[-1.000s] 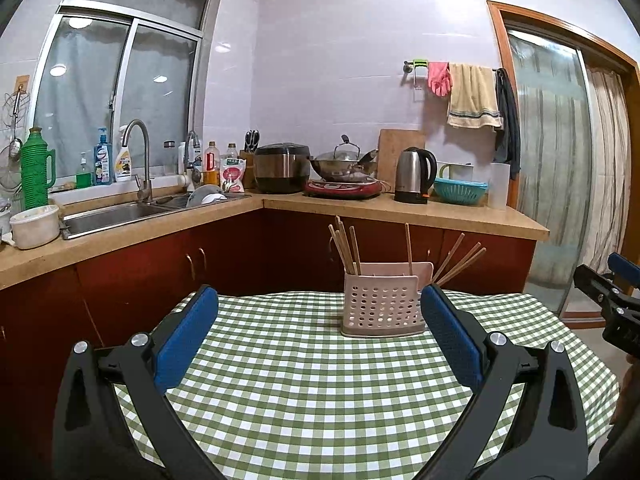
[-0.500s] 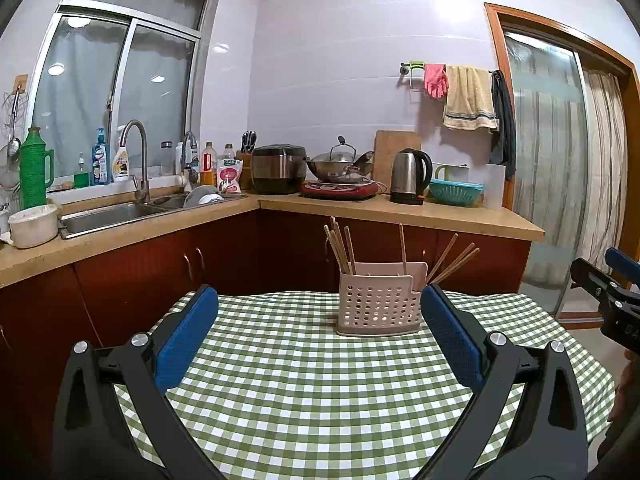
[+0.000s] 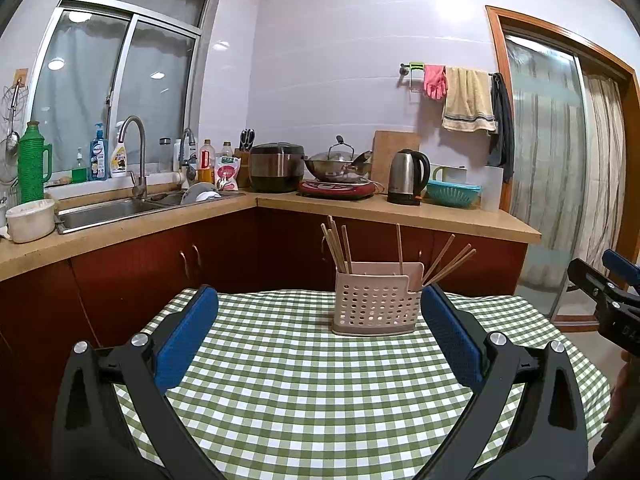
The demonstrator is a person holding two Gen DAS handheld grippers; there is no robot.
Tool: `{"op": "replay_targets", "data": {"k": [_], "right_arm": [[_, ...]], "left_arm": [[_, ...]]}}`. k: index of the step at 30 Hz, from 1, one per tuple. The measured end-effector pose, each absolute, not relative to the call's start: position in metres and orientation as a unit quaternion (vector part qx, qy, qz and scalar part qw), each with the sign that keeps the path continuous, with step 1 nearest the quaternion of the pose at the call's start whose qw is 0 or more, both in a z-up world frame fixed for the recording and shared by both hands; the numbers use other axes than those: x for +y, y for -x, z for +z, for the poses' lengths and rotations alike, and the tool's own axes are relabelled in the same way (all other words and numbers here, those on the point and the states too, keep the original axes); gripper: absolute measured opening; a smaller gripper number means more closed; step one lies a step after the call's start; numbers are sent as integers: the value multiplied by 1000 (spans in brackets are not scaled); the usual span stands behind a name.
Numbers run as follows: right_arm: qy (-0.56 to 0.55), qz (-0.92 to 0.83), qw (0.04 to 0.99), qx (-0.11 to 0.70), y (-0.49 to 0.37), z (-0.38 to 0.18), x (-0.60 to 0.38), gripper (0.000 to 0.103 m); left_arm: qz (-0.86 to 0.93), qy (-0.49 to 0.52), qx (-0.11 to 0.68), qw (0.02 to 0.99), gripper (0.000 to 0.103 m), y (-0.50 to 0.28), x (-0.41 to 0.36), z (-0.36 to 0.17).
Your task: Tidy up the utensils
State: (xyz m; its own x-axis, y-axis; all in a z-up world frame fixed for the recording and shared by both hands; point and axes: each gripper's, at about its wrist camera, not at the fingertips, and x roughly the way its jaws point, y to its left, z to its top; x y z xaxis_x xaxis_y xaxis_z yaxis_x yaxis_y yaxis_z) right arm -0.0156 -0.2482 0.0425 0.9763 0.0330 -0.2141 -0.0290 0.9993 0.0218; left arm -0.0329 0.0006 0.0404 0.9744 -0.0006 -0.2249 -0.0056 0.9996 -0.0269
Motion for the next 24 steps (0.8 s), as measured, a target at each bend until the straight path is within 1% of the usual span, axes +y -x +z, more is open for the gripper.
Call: {"op": "replay_targets", "data": {"k": [24], "right_arm": [[-7,17,994,109,17,47,-244,88]], "left_arm": [[-2,10,112,994,99,32,-4,40]]}}
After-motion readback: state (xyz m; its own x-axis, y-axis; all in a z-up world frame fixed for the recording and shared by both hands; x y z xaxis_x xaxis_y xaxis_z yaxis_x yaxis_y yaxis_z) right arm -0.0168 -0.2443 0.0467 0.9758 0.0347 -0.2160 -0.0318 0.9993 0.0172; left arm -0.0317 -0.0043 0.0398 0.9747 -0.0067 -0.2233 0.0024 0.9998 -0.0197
